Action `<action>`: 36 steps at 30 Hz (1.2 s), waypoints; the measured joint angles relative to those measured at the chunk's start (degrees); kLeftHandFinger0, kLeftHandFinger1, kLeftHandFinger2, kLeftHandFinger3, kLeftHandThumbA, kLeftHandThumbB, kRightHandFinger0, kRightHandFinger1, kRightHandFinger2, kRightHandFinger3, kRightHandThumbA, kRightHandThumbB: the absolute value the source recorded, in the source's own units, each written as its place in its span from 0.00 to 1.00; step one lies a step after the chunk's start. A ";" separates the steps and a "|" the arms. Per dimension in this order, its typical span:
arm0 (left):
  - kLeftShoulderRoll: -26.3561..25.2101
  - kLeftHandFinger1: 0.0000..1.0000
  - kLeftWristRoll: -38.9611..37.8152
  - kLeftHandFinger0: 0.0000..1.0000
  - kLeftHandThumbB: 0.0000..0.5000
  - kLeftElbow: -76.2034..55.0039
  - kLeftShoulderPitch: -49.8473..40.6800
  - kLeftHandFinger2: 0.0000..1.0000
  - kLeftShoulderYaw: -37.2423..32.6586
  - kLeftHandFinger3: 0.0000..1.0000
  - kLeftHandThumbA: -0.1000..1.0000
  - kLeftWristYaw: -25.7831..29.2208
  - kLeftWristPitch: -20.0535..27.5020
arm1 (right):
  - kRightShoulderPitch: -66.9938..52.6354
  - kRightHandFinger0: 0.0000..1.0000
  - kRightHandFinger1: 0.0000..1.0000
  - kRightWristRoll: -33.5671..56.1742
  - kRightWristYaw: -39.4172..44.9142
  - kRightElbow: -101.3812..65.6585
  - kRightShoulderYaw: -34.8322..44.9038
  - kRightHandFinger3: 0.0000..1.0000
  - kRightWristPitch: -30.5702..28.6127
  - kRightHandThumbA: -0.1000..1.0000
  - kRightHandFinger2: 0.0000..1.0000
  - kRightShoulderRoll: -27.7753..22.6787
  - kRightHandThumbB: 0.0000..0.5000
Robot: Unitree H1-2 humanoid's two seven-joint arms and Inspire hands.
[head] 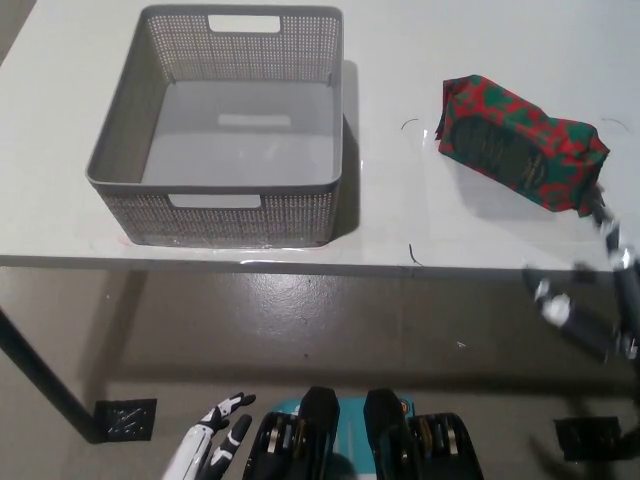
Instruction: Use the right hand to pick up a bag of coffee beans on the right hand side and place it into a container on the left hand side
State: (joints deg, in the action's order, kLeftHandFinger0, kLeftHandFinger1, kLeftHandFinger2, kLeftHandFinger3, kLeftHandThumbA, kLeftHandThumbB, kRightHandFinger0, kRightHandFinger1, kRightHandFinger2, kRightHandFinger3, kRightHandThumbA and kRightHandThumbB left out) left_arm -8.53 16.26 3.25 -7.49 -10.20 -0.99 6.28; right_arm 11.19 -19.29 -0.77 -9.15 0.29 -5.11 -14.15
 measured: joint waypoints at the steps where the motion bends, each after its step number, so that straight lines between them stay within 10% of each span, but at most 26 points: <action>1: 0.00 1.00 0.02 1.00 0.60 0.00 -0.04 1.00 -0.01 1.00 1.00 0.00 0.00 | 1.36 1.00 1.00 -0.40 0.26 0.00 0.03 1.00 0.87 0.75 1.00 -0.57 0.87; 18: 0.04 1.00 0.27 1.00 0.63 0.57 -1.82 1.00 -0.10 1.00 1.00 -0.01 0.02 | 32.49 1.00 1.00 -10.78 7.61 25.39 -10.29 1.00 15.26 0.82 1.00 -8.25 1.00; 36: 0.34 1.00 0.94 1.00 0.63 0.51 -6.51 1.00 -0.82 1.00 1.00 -0.01 0.70 | 35.87 1.00 1.00 -11.71 16.12 38.21 -18.69 1.00 20.21 0.88 1.00 -8.23 1.00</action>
State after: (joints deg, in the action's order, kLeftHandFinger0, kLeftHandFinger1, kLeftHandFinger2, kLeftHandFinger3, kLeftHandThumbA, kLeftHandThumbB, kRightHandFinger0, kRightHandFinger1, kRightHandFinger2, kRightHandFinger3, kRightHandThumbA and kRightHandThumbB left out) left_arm -8.19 17.20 3.76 -14.00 -11.01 -0.99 6.98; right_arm 47.06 -31.00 15.35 29.06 -18.41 15.11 -22.38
